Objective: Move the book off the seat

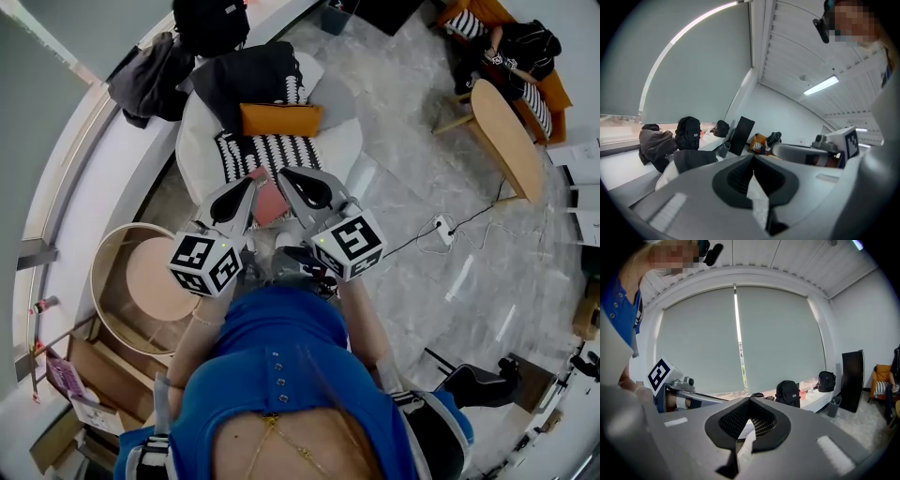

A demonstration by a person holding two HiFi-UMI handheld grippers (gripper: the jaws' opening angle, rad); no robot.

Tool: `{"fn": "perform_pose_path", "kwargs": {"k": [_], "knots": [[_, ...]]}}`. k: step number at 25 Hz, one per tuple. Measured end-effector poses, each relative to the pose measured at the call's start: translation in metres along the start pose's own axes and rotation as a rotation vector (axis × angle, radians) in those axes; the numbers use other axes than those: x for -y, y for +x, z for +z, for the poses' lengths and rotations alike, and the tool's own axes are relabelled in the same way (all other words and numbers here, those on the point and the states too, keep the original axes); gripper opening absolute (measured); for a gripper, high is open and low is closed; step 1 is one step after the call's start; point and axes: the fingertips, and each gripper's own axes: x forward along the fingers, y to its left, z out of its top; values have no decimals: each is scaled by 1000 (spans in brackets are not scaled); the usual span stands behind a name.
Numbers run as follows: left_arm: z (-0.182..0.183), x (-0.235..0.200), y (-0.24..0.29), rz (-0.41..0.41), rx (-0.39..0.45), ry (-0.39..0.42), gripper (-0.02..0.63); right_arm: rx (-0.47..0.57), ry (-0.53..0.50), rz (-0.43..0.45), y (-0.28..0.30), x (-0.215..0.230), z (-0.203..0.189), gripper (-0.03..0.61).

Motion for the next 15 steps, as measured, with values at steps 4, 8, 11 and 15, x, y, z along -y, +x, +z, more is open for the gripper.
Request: {"fn": "perform_pose_path", "kwargs": {"k": [4,8,11,15], "knots": [[-5,-12,4,14,-15,-13,2,-27,5,10,10,3,-8,0],[-13,-27,11,35,-35,-28,2,-60,12,20,22,11,-21,0],[-25,-46,19,57,-62,-48,2,-107,21,32,36,20,-35,0],[-57,-86,34,94,-121,-98,2,-222,11,52,62,35,-71,0]]}}
